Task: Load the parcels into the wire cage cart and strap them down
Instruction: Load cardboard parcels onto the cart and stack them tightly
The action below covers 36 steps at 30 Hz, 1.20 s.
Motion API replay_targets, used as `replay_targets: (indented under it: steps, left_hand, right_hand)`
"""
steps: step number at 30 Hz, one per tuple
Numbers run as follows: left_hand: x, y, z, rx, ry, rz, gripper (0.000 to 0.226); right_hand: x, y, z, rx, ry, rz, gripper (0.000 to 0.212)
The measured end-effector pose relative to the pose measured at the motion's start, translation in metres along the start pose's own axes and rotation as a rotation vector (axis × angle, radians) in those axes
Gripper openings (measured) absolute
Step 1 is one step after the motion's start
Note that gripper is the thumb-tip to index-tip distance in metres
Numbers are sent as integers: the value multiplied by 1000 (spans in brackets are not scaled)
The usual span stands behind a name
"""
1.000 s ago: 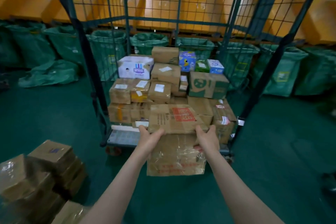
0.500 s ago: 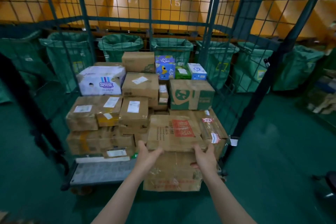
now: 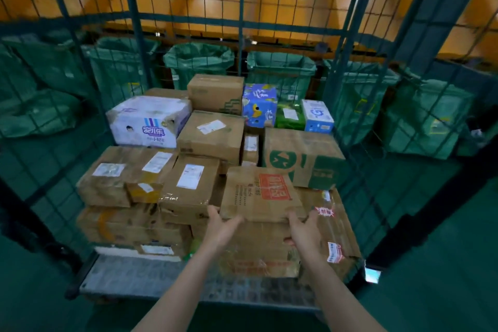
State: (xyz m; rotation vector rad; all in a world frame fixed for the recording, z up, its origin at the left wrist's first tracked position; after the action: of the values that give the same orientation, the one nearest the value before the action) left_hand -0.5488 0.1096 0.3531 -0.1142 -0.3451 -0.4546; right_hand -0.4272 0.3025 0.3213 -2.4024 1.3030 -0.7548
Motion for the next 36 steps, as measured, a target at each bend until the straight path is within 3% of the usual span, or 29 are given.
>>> replay_targets:
  steps: [3,7,10,16,21,25,29,36]
  left_hand:
    - [-33,7,-13,-12,-59,-2,50]
    - [-85,0,-31,-89,-149,17,48]
    - [-133,-7,-43,-160,-199,2,47]
    - [-196,-26,-65,-189,-312,67,78]
    - [-237,-17,-98,-335,-394,-119,62]
    - [-250,-2,-116,-330,-479,-52,74]
    - [-253,4,-113,-442,-387,32,68]
    - [-247,-4,-103,-450,-459,-86,78]
  right_hand:
    - [-29,16,7,20,52,-23,41]
    - [-73,55,16,54,134,-86,66]
    - [-108,85,17,87,194,-82,62]
    - [-147,154,25,38,375,-190,77]
    - [-172,190,50,150,449,-182,66]
    - [-181,194,51,273,435,-163,60]
    - [-177,188,40,405,340,-221,59]
    - [-178,166,18,702,219,-321,41]
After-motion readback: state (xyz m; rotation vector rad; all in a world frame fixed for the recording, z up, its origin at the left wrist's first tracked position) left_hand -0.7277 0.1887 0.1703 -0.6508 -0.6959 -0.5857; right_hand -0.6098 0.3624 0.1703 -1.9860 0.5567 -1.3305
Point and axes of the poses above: each hand's wrist, its own x-axis away from the middle knuckle, its own y-axis out of the palm, z = x × y, the point moved 9 cm from there along -x, towards the middle knuckle, and after that the axes turned 9 degrees about x, right-handed, at the moved point
